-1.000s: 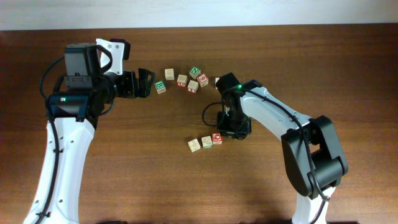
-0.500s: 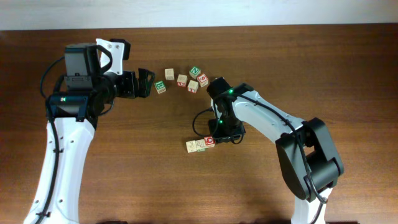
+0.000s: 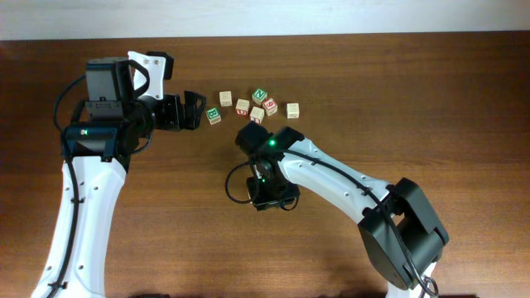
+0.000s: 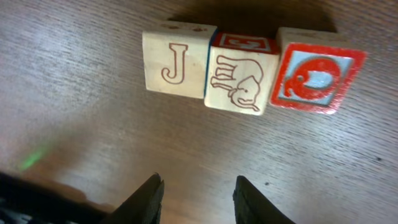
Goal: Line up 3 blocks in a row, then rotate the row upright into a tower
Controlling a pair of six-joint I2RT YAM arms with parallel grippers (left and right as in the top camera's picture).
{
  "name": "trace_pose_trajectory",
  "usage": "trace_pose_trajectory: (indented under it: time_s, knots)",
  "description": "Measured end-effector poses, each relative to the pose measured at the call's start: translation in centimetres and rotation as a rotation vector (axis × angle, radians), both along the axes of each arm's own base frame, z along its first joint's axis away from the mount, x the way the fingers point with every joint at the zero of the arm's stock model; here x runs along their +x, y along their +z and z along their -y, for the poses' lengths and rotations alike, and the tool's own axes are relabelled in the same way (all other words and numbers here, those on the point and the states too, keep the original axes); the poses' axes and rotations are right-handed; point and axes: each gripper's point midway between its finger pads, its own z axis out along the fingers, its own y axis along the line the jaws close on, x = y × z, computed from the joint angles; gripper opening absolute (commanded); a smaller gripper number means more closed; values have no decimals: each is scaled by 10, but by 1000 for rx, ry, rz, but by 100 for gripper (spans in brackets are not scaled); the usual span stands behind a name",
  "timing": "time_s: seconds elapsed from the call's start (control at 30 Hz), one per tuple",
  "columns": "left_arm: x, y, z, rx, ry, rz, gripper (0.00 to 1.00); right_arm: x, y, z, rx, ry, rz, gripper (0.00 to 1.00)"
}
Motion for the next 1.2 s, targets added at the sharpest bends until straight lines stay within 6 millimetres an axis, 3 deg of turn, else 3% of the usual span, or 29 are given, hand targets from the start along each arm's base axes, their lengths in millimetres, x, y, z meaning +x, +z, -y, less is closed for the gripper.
trace_pose_trajectory:
  time_s: [0.07, 0.17, 0.5, 0.67, 1.2]
  knots:
    - [0, 0, 0, 0, 0, 0, 99, 2, -7, -3, 7, -12, 19, 19]
    - [0, 0, 0, 0, 0, 0, 99, -5, -12, -7, 1, -14, 18, 10]
    - [0, 0, 0, 0, 0, 0, 99, -1, -38, -7, -44, -35, 4, 9]
    - [0, 0, 0, 0, 0, 0, 99, 8, -38, -7, -26, -56, 21, 9]
    - [0, 0, 0, 0, 0, 0, 99, 13, -38, -9, -17, -56, 41, 9]
